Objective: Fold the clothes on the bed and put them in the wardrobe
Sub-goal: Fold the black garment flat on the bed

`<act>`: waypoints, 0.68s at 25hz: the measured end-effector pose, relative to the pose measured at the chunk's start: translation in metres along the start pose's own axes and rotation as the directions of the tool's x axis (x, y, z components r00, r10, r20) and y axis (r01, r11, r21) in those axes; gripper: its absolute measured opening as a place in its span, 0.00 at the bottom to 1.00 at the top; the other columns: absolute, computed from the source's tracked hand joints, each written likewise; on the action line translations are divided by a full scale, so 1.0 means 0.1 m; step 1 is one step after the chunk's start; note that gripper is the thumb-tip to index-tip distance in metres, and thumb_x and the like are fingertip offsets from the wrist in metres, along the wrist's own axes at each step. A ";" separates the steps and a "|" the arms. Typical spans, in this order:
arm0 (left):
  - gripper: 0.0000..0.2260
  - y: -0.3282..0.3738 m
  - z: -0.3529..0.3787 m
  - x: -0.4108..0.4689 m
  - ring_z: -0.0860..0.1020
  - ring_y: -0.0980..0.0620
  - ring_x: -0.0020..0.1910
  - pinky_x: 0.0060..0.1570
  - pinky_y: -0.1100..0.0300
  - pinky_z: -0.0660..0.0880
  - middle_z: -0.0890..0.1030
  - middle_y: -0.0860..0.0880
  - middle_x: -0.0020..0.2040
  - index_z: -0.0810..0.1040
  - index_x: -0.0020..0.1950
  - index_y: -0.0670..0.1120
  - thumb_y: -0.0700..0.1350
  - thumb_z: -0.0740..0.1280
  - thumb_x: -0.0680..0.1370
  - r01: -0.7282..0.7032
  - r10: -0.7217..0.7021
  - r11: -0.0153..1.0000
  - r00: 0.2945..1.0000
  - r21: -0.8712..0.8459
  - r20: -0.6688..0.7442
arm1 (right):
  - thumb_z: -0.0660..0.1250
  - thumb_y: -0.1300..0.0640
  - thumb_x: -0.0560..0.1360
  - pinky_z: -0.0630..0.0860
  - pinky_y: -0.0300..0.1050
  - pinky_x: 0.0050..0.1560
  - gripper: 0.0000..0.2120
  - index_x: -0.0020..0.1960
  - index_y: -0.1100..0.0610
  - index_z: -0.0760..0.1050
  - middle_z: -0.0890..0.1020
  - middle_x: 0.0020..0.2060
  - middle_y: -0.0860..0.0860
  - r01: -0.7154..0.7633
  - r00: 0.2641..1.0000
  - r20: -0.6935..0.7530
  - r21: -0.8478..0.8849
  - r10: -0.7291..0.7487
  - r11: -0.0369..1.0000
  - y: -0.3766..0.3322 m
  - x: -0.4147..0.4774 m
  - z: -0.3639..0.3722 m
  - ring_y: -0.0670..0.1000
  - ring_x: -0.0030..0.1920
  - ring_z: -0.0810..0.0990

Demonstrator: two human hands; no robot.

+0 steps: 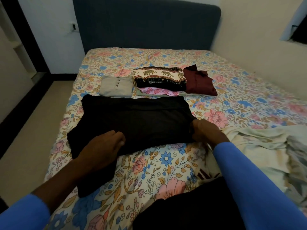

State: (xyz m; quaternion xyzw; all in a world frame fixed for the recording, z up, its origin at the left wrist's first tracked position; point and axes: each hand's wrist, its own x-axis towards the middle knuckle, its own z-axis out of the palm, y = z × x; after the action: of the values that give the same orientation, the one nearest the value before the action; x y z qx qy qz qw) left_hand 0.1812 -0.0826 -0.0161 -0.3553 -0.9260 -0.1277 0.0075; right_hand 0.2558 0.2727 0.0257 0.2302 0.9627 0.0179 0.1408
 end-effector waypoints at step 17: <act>0.09 -0.59 -0.62 1.83 0.80 0.50 0.53 0.52 0.55 0.75 0.83 0.47 0.57 0.83 0.60 0.47 0.44 0.64 0.85 0.120 -0.066 0.975 0.959 -0.186 0.274 | 0.67 0.52 0.77 0.72 0.50 0.50 0.13 0.59 0.56 0.81 0.83 0.56 0.59 -0.055 0.808 -0.423 0.640 0.411 0.766 -0.13 1.17 -0.41 0.64 0.57 0.81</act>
State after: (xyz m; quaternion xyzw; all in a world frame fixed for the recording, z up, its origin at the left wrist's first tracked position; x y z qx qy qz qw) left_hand 0.0009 -0.0192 0.0493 -0.3242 -0.9166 -0.1716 -0.1588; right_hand 0.1389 0.3152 0.0333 0.3708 0.8787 -0.2053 -0.2198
